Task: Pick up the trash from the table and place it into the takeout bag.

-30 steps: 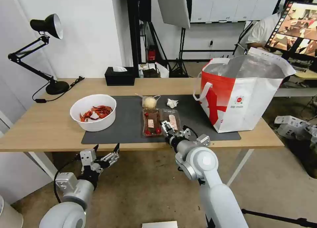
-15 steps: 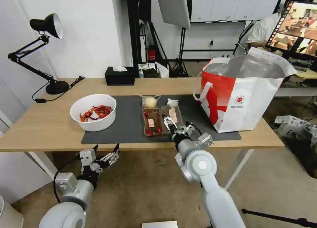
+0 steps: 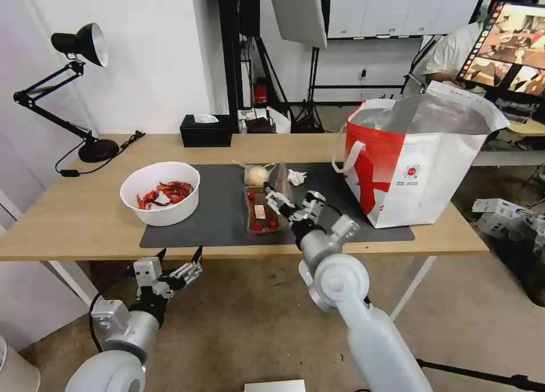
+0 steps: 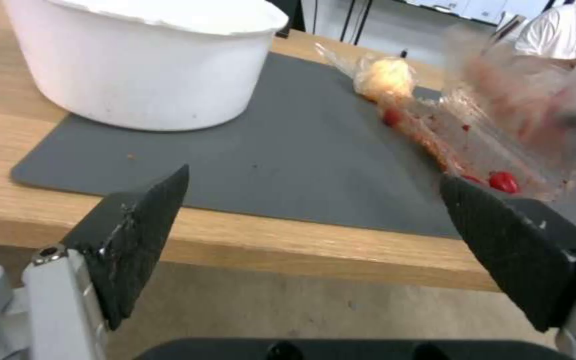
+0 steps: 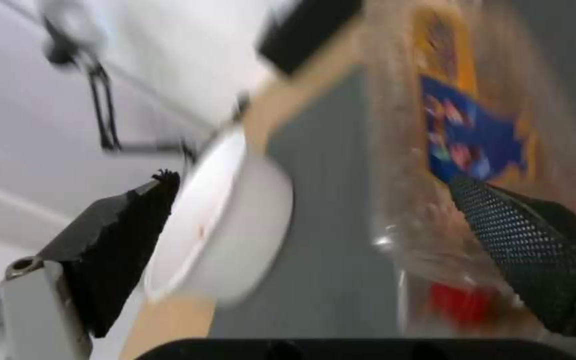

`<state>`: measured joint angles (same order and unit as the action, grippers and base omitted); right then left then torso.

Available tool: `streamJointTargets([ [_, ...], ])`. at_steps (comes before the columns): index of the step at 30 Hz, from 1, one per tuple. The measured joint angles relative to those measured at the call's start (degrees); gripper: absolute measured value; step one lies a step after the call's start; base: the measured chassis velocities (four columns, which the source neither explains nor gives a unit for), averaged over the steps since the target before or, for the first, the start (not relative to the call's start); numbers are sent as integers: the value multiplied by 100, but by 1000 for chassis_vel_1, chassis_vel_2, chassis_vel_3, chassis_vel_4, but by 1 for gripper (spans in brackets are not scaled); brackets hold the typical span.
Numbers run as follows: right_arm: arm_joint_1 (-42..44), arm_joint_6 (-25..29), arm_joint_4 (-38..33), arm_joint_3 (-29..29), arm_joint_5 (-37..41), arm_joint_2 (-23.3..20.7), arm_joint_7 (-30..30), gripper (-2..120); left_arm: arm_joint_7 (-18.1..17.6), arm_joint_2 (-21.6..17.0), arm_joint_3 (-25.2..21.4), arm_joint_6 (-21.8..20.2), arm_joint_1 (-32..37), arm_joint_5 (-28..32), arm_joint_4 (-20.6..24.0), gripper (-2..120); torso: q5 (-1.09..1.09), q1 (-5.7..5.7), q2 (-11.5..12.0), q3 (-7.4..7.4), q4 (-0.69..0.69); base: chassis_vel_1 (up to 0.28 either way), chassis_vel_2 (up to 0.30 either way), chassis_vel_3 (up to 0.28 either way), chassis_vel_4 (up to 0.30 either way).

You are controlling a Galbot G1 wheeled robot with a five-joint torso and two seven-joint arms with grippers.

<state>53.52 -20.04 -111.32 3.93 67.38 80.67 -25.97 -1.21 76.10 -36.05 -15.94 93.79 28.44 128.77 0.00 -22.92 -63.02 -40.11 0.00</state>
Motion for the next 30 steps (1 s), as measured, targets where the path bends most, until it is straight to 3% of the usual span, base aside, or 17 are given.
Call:
streamJointTargets([
  [2, -291, -461, 101, -49, 950, 61, -703, 100, 2, -7, -34, 0, 3, 0, 1, 100, -1, 0, 0, 0, 0, 0, 0, 0, 0],
  [5, -511, -593, 281, -55, 1543, 162, -1127, 100, 3, -19, -65, 0, 4, 8, 0, 100, -1, 0, 0, 0, 1, 0, 0, 0, 0],
  [16, -693, -449, 537, -73, 1657, 178, -1134, 100, 12, -61, -131, -1, -9, 93, -14, 100, 0, 0, 0, 0, 0, 0, 0, 0, 0],
  [18, -766, -399, 538, -130, 1303, 79, -851, 100, 12, -64, -135, -1, -10, 104, -15, 100, 0, 0, 0, 0, 0, 0, 0, 0, 0],
  [21, -1346, -198, 879, -583, -889, -550, 793, 96, 20, -93, -171, -1, -42, 150, -29, 100, 2, 1, 0, 0, 0, 0, 0, 0, 0],
  [22, -1346, -198, 879, -583, -889, -550, 793, 96, 20, -93, -171, -1, -42, 150, -29, 100, 2, 1, 0, 0, 0, 0, 0, 0, 0],
  [25, -2346, -14, 1649, -1026, -2128, -1121, 2138, 82, 70, -133, -196, 1, -106, 216, -63, 100, 0, 0, -1, 0, 0, 0, 0, 0, 0],
  [26, -2346, -14, 1649, -1026, -2128, -1121, 2138, 82, 70, -133, -196, 1, -106, 216, -63, 100, 0, 0, -1, 0, 0, 0, 0, 0, 0],
  [30, -3497, 292, 2943, -1636, -2441, -1424, 3685, 64, 153, -178, -157, 3, -242, 328, -127, 100, 1, 0, 0, -1, 1, 0, 0, 0, 0],
])
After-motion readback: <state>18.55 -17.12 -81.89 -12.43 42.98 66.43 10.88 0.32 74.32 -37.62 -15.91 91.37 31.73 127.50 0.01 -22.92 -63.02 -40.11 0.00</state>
